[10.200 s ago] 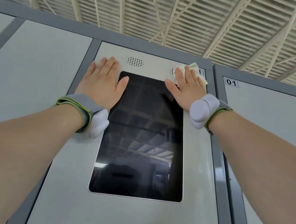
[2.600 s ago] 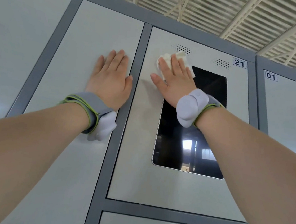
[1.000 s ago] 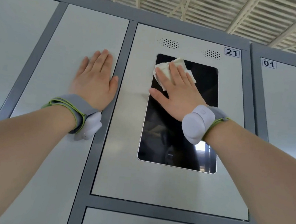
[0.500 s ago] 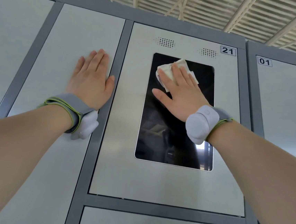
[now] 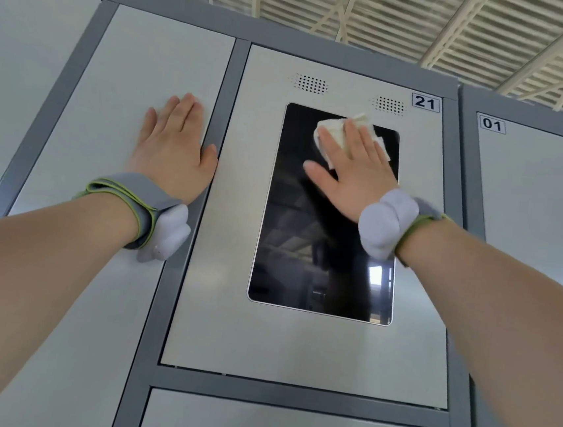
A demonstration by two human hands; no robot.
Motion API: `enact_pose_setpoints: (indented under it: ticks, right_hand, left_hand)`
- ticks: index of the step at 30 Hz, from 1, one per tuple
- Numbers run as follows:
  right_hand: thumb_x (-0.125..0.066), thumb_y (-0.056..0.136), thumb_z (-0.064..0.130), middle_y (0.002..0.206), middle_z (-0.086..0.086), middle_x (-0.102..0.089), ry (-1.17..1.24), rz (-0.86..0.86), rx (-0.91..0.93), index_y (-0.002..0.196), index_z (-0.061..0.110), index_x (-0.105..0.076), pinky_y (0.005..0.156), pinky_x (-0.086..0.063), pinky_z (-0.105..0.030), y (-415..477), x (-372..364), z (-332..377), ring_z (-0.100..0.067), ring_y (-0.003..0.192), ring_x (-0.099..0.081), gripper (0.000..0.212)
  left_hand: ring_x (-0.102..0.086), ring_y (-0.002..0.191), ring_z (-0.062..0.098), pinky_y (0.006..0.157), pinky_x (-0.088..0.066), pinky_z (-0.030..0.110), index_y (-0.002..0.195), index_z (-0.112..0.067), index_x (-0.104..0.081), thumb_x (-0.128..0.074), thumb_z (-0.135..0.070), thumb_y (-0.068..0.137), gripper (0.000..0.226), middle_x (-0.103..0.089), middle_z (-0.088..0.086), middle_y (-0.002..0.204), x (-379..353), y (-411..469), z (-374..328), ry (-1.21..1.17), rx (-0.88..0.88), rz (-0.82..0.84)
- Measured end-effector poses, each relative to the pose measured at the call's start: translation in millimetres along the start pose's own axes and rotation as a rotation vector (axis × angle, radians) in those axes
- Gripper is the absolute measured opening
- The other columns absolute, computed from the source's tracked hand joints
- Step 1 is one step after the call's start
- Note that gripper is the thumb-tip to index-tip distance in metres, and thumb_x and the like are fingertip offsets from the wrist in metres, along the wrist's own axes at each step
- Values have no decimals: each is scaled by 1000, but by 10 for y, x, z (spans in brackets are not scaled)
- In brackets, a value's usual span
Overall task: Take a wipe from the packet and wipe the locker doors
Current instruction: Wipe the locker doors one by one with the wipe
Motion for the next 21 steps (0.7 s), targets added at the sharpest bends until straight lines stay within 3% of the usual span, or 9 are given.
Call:
enact_pose_setpoints:
  ticks: [4,12,18,21]
  right_hand:
    - [-22,93,64,159,-6,8,52,-9,-123,150,36,-5,116,6,-35,180,12,-57,-25,146,10,65]
    - [-23,92,62,159,-4,10,3,-6,29,150,35,-3,117,7,-36,-162,-63,16,-23,145,13,66]
    - [-23,93,62,159,-6,7,24,-37,-122,150,35,-7,117,6,-37,87,23,-204,-26,146,8,64]
    - [-22,93,63,159,-6,9,54,-45,-113,150,35,-5,118,7,-37,16,-45,-143,-26,145,11,66]
  left_hand:
    - [-5,145,27,116,0,42,147,0,-18,-39,-24,97,60,-11,13,157,-18,11,-45,2,57,-15]
    - [1,146,26,117,4,39,149,1,-10,-36,-27,97,64,-4,12,158,-94,-57,-288,-5,80,-33]
    - [-5,145,31,116,2,41,147,5,-13,-37,-27,96,65,-9,18,157,-217,-164,-339,33,71,-112]
    - [-6,145,32,116,2,42,147,6,-14,-36,-27,97,64,-10,19,156,-225,-163,-344,51,60,-128]
Point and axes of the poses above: each hand's wrist, its own y-axis towards the middle knuckle, its own x-axis out of the back of the hand, z = x × y, the point moved 5 cm from there along y, towards the middle knuckle
